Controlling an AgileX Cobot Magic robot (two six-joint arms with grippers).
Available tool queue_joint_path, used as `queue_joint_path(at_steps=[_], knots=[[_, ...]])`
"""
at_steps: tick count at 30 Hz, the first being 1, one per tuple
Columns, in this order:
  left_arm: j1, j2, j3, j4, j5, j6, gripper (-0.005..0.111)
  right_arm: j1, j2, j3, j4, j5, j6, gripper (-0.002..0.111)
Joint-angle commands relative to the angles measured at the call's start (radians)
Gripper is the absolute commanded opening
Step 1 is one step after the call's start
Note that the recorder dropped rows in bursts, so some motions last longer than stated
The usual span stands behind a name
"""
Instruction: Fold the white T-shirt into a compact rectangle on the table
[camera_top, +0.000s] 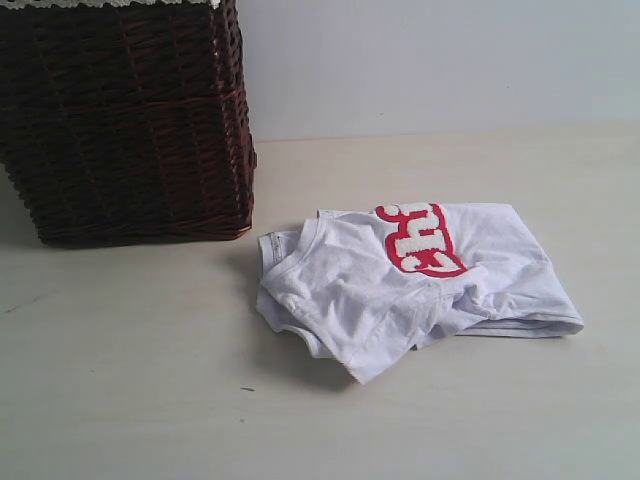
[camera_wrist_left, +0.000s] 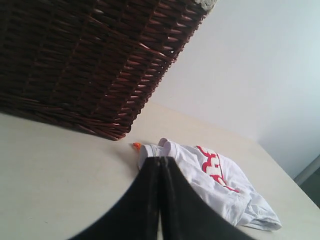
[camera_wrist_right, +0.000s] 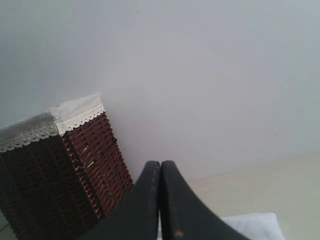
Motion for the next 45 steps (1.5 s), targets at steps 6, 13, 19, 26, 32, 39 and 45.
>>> queue_joint_path(at_steps=[6,13,19,26,32,39,45], knots=[[-0.005,-0.005,0.002,-0.006,0.000,0.000,0.000,-0.004,-0.006,0.006,0.000,-0.007,0.001,0.000],[-0.005,-0.005,0.002,-0.001,0.009,0.172,0.000,-0.004,-0.006,0.006,0.000,-0.007,0.001,0.000],[0.052,-0.005,0.002,-0.006,0.037,0.312,0.000,-0.004,-0.006,0.006,0.000,-0.007,0.001,0.000],[0.244,-0.005,0.002,-0.006,0.037,0.376,0.000,-0.004,-0.006,0.006,0.000,-0.007,0.001,0.000],[0.404,-0.005,0.002,-0.006,0.037,0.499,0.000,-0.004,-0.006,0.006,0.000,-0.007,0.001,0.000],[0.455,-0.005,0.002,-0.006,0.071,0.551,0.000,-0.004,-0.006,0.006,0.000,-0.007,0.001,0.000],[0.455,-0.005,0.002,-0.006,0.197,0.551,0.000,-0.004,-0.006,0.006,0.000,-0.007,0.001,0.000]])
